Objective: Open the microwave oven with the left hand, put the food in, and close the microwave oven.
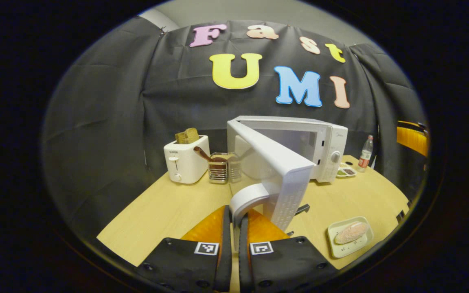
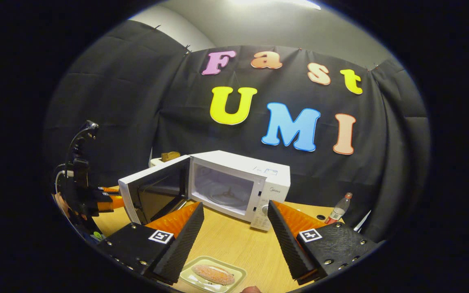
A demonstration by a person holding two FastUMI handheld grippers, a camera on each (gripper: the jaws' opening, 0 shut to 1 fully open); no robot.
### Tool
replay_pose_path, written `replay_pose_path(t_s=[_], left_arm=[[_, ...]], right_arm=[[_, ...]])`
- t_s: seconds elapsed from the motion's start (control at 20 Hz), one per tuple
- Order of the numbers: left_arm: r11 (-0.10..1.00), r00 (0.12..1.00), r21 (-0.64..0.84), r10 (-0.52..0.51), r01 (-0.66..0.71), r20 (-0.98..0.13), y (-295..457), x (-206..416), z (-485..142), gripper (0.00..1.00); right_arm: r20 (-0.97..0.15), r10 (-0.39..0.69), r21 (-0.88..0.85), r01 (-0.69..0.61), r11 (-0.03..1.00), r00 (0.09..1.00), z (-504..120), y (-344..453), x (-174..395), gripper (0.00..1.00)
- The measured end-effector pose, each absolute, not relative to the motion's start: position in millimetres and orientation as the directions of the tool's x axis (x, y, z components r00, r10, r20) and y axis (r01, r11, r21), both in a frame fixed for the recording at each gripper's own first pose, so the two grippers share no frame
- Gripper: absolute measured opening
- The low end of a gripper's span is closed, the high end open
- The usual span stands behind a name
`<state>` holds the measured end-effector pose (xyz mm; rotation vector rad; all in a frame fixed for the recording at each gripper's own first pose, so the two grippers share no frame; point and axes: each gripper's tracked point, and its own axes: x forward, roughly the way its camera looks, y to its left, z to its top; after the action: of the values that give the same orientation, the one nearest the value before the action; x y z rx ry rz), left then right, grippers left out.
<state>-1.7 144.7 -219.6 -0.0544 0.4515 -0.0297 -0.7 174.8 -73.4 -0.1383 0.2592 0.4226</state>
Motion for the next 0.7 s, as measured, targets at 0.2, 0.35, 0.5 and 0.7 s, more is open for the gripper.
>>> replay_pose_path(t_s=[0.2,0.35,0.5,0.7], left_arm=[[0.996,0.897,-0.089,-0.049,0.011,-0.439,148.3,-5.0,-221.1,0.16],[0.995,0.904,-0.099,-0.032,-0.012,-0.426,154.6,-18.5,-214.5,0.21],[0.997,0.909,-0.074,0.0,-0.034,-0.418,162.3,-37.6,-208.0,0.33],[0.994,0.918,-0.049,0.068,-0.095,-0.39,177.6,-61.7,-188.0,0.63]], right_arm=[[-0.34,0.406,-0.101,-0.462,0.881,0.848,-86.9,180.5,-4.1,0.96],[-0.391,0.442,-0.09,-0.511,0.855,0.808,-105.0,190.4,-4.3,0.96],[-0.449,0.484,-0.103,-0.581,0.807,0.751,-127.0,195.1,-4.1,0.97],[-0.556,0.55,-0.052,-0.686,0.725,0.624,-170.3,199.9,-12.3,0.99]])
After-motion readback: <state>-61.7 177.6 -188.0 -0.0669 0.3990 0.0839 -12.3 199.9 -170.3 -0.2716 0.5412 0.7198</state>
